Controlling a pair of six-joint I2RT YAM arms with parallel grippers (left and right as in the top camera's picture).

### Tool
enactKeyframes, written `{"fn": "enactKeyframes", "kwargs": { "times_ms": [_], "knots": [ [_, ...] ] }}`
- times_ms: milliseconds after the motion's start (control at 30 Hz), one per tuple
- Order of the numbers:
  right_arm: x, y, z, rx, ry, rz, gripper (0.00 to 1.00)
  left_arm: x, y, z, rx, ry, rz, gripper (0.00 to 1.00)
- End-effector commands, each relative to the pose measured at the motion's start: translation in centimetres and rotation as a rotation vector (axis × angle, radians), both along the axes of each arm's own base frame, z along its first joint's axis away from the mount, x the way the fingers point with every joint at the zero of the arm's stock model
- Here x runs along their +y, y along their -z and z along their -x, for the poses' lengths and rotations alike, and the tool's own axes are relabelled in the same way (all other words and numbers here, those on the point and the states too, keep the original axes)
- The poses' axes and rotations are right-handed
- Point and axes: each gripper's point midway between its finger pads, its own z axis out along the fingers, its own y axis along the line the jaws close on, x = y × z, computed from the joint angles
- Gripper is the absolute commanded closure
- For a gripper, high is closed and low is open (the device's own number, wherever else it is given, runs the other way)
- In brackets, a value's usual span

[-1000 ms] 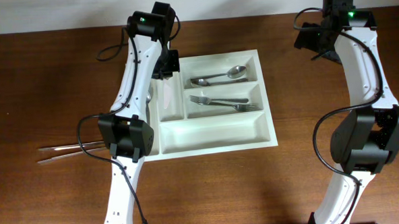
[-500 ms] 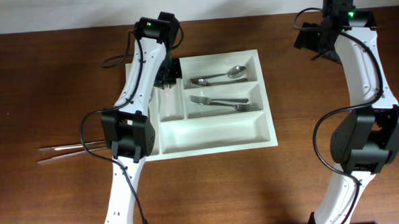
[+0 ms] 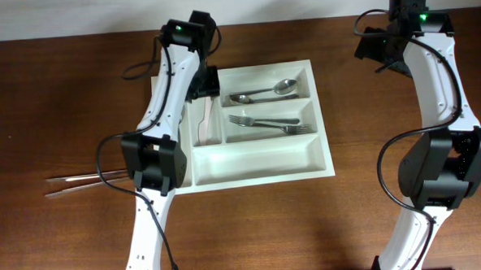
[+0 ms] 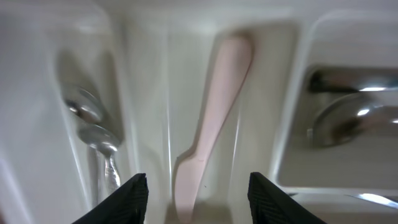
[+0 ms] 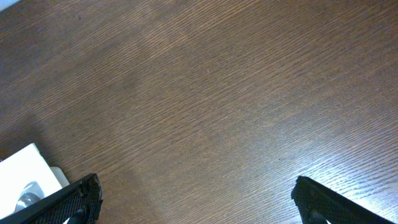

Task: Pack container
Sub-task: 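Release the knife and lift the left gripper away, then lower the left gripper onto the metal tongs and grasp them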

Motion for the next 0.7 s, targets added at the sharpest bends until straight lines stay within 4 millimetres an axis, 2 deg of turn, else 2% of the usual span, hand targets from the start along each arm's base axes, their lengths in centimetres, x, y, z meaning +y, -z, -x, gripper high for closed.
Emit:
{"fn": "enactKeyframes", "kwargs": {
  "times_ms": [0, 100, 167, 233, 400, 467, 667],
  "knots": [
    [0.0, 0.5, 0.0, 0.009, 0.012, 0.002, 0.01, 3.6, -4.6, -2.5, -0.157, -0.041, -0.034, 0.45],
    [0.0, 0.5, 0.0, 0.009, 0.012, 0.002, 0.01, 7.0, -8.2, -3.6, -0.261, -0.109, -0.048, 0.41],
    [0.0, 0.5, 0.0, 0.009, 0.012, 0.002, 0.01, 10.2, -10.2, -3.8, -0.315, -0.168, -0.061, 0.39],
    [0.0, 0.5, 0.0, 0.009, 0.012, 0.002, 0.01, 13.6, -11.1, -3.8, -0.330, -0.215, -0.083, 0.36],
    [0.0, 0.5, 0.0, 0.009, 0.012, 0.002, 0.01, 21.1, -10.7, -3.3, -0.304, -0.267, -0.124, 0.32],
    [0.0, 0.5, 0.0, 0.009, 0.012, 0.002, 0.01, 23.4, -10.4, -2.9, -0.283, -0.255, -0.144, 0.33],
    [0.0, 0.5, 0.0, 0.009, 0.012, 0.002, 0.01, 27.1, -8.7, -1.7, -0.212, -0.256, -0.155, 0.34]
  ]
}}
